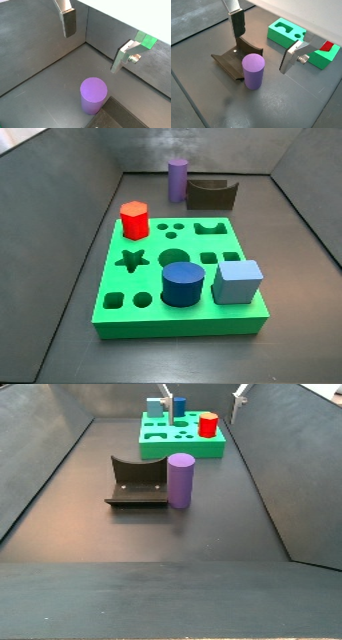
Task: Pick up the round object. Move up. Move to above the board. Insert the round object.
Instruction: Pick up the round object.
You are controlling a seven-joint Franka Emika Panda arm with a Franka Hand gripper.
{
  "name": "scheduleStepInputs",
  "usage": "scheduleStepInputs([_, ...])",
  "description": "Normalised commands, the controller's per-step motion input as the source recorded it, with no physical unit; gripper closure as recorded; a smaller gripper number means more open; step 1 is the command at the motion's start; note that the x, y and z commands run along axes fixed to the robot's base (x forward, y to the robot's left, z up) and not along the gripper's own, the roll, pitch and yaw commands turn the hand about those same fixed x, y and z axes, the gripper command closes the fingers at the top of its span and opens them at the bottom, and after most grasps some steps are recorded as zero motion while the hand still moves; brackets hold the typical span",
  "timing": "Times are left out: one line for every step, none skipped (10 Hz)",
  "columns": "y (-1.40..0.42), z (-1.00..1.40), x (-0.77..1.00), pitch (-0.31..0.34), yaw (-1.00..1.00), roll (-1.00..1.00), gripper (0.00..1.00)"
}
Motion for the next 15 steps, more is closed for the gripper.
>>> scheduleStepInputs([-0.08,-0.15,-0.1,-0.023,0.0,0.1,0.0])
scheduleStepInputs([-0.2,-0.53,0.01,-0.147,0.0,0.03,0.0])
scheduleStepInputs([-0.15,-0.56,0.2,-0.2,0.0,0.03,0.0])
scheduleStepInputs([-0.12,-0.51,0.35,-0.15,0.0,0.06,0.0])
scheduleStepInputs([-0.09,-0.4,0.4,-0.099,0.0,0.09,0.0])
scheduleStepInputs([-0.07,-0.38,0.38,-0.084,0.0,0.1,0.0])
scheduleStepInputs([-0.03,-0.43,0.09,-0.099,0.0,0.13,0.0])
scheduleStepInputs([-0.03,-0.47,0.0,-0.077,0.0,0.14,0.0])
scheduleStepInputs([-0.07,-0.67,0.0,-0.129,0.0,0.21,0.0])
scheduleStepInputs([-0.06,-0.76,0.0,-0.171,0.01,0.18,0.0])
scheduleStepInputs([-0.04,-0.75,0.0,-0.171,0.0,0.14,0.0])
scheduleStepInputs([0.0,-0.64,0.31,-0.079,0.0,0.09,0.0])
scheduleStepInputs([0.07,-0.62,0.32,-0.08,0.0,0.05,0.0])
scheduleStepInputs([0.07,-0.33,0.02,-0.087,0.02,0.0,0.0])
scheduleStepInputs([0.0,0.0,0.0,0.0,0.0,0.0,0.0])
